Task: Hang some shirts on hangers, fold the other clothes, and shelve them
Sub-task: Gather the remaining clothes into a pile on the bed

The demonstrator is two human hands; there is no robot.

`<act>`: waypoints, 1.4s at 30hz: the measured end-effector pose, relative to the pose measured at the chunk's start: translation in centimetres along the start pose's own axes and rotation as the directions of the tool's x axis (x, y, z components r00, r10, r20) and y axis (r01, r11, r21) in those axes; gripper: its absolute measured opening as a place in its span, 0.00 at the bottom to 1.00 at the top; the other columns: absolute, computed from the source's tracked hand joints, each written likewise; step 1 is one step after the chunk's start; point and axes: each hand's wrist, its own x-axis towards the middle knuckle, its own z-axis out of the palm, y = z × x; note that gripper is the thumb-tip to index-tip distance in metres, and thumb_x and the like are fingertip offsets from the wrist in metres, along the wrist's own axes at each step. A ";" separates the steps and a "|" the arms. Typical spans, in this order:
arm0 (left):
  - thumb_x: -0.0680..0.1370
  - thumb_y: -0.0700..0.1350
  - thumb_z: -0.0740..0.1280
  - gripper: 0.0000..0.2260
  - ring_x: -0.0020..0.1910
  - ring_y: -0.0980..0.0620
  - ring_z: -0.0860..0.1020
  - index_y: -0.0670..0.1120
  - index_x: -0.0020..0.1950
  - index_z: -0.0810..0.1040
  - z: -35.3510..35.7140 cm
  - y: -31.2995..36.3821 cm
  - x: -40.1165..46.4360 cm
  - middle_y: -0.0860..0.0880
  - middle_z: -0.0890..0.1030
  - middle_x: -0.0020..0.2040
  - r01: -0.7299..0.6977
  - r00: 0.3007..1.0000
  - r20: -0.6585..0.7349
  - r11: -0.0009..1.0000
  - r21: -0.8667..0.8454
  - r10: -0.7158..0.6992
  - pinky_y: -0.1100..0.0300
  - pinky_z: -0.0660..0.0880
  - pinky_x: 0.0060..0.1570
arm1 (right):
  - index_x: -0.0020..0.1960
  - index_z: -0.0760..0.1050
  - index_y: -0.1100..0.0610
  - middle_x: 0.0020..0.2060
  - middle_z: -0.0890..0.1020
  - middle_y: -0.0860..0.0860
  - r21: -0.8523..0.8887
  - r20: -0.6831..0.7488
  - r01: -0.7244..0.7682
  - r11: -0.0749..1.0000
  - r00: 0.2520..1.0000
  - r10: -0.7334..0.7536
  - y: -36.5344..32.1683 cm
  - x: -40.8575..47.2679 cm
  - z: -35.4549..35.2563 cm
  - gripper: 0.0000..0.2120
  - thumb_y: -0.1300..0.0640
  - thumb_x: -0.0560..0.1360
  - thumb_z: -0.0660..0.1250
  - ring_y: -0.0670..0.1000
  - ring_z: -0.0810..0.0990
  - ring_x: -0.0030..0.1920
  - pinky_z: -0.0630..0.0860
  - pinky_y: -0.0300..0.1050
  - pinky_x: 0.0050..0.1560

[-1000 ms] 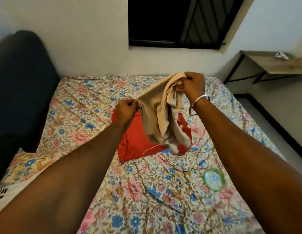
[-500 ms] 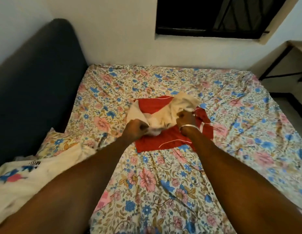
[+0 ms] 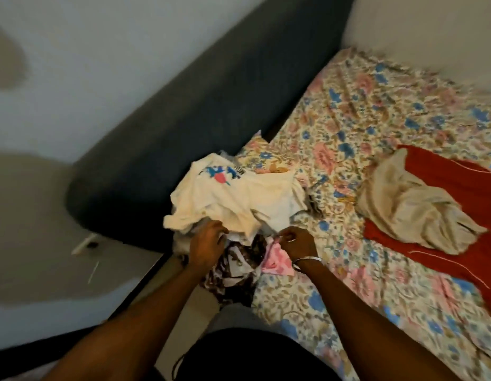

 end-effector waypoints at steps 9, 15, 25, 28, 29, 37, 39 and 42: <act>0.69 0.46 0.76 0.29 0.74 0.42 0.66 0.51 0.70 0.74 -5.0 -5.9 2.5 0.45 0.67 0.76 0.039 0.995 -0.103 0.958 0.283 -0.010 0.42 0.67 0.68 | 0.79 0.55 0.55 0.69 0.65 0.61 -0.195 -0.021 -0.136 0.971 0.991 0.134 -8.9 2.7 11.4 0.45 0.57 0.69 0.77 0.63 0.78 0.59 0.74 0.49 0.54; 0.69 0.63 0.75 0.45 0.81 0.48 0.53 0.56 0.81 0.57 -5.5 -4.8 7.1 0.49 0.57 0.81 -0.108 0.972 0.233 0.954 0.278 0.042 0.44 0.47 0.75 | 0.52 0.85 0.56 0.51 0.86 0.56 -0.173 -0.063 -0.195 0.965 0.980 0.186 -8.2 5.0 8.6 0.08 0.54 0.77 0.69 0.58 0.83 0.53 0.78 0.46 0.52; 0.76 0.48 0.68 0.10 0.58 0.47 0.79 0.55 0.57 0.81 -4.5 -0.5 11.2 0.52 0.84 0.54 -0.393 0.912 0.325 0.758 0.520 0.249 0.49 0.66 0.62 | 0.41 0.79 0.52 0.38 0.83 0.55 0.117 -0.011 -0.075 0.990 0.997 0.077 -6.2 1.2 2.4 0.06 0.62 0.73 0.72 0.59 0.84 0.44 0.82 0.57 0.49; 0.76 0.39 0.69 0.15 0.57 0.44 0.80 0.48 0.61 0.78 -4.9 5.3 10.7 0.45 0.82 0.57 -0.373 0.883 0.332 0.925 0.072 0.331 0.54 0.71 0.58 | 0.59 0.77 0.54 0.43 0.82 0.53 0.178 -0.025 -0.033 0.984 0.999 0.038 -5.4 -1.2 1.2 0.18 0.60 0.71 0.76 0.55 0.82 0.43 0.79 0.48 0.46; 0.77 0.36 0.67 0.14 0.55 0.42 0.80 0.46 0.62 0.76 -4.8 7.8 10.4 0.43 0.82 0.57 -0.354 0.870 0.348 0.934 -0.050 0.349 0.56 0.72 0.51 | 0.63 0.75 0.54 0.46 0.80 0.50 0.197 -0.021 -0.011 0.980 1.000 0.015 -5.6 -1.7 0.8 0.24 0.59 0.70 0.78 0.53 0.81 0.45 0.78 0.47 0.48; 0.72 0.41 0.74 0.17 0.43 0.50 0.75 0.48 0.57 0.73 -6.5 24.8 8.8 0.49 0.77 0.47 -0.487 0.702 0.353 0.779 -0.395 0.619 0.56 0.72 0.40 | 0.49 0.81 0.59 0.42 0.81 0.57 0.087 -0.274 0.145 0.986 0.955 -0.116 -5.5 -4.2 -10.2 0.09 0.56 0.79 0.63 0.53 0.77 0.42 0.66 0.42 0.39; 0.72 0.43 0.78 0.23 0.50 0.49 0.74 0.49 0.63 0.73 -6.5 25.9 9.7 0.48 0.75 0.55 -0.597 0.658 0.411 0.770 -0.226 0.631 0.55 0.72 0.43 | 0.41 0.80 0.59 0.32 0.77 0.49 0.185 -0.349 0.124 0.975 0.935 -0.053 -4.2 -5.1 -14.7 0.10 0.61 0.80 0.64 0.49 0.73 0.34 0.66 0.42 0.36; 0.74 0.43 0.74 0.16 0.50 0.46 0.79 0.47 0.61 0.80 -6.4 27.1 10.0 0.45 0.80 0.53 -0.683 0.632 0.436 0.727 -0.077 0.641 0.57 0.72 0.44 | 0.40 0.74 0.56 0.22 0.68 0.44 0.447 -0.400 0.139 0.884 0.914 0.059 -2.8 -7.5 -21.3 0.14 0.62 0.83 0.59 0.46 0.66 0.24 0.70 0.41 0.30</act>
